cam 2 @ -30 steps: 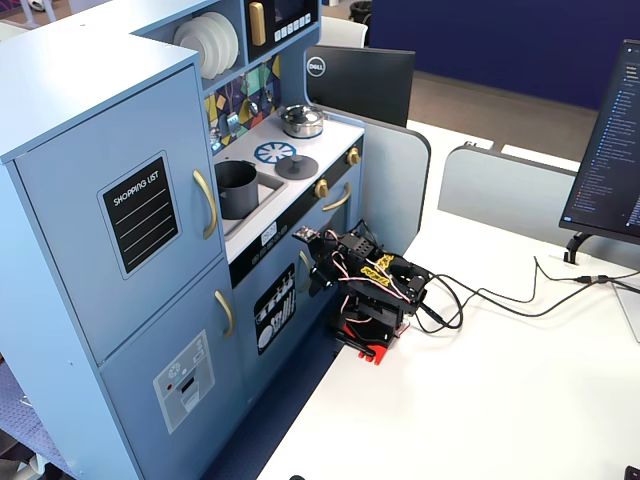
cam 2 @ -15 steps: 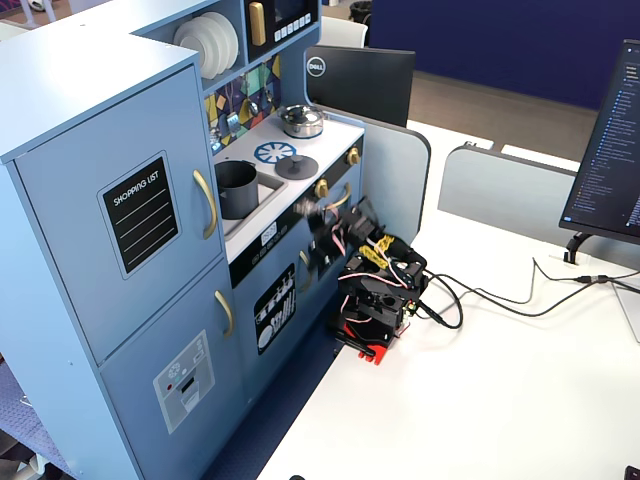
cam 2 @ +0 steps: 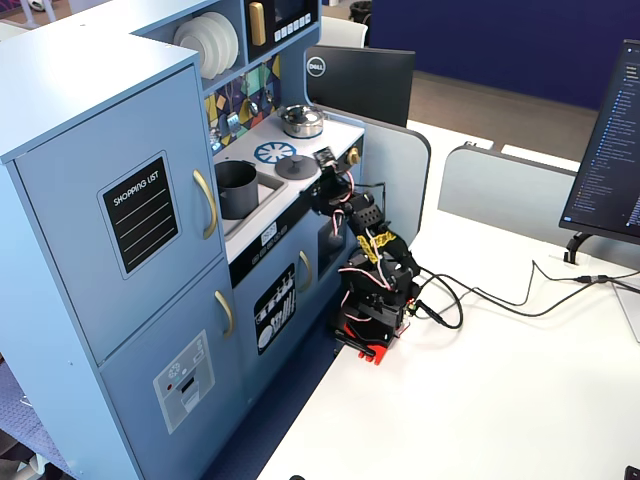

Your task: Pick up the lid from the counter and put it on the gray recipient

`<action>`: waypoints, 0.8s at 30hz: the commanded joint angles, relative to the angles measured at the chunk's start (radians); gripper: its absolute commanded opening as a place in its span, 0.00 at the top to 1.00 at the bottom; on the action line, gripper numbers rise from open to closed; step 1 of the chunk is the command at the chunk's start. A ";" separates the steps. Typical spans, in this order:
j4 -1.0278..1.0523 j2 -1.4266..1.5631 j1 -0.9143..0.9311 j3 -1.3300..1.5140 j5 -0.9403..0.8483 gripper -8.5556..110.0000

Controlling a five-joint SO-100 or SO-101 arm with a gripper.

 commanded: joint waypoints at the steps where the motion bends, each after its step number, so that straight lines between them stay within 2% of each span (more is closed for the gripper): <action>1: -0.422 -0.061 0.126 0.077 0.021 0.93; 6: -0.584 -0.138 0.170 0.147 0.046 0.89; 11: -0.638 -0.222 0.178 0.129 0.080 0.75; 14: -0.676 -0.273 0.169 0.117 0.080 0.72; 24: -0.773 -0.497 0.153 -0.028 0.061 0.70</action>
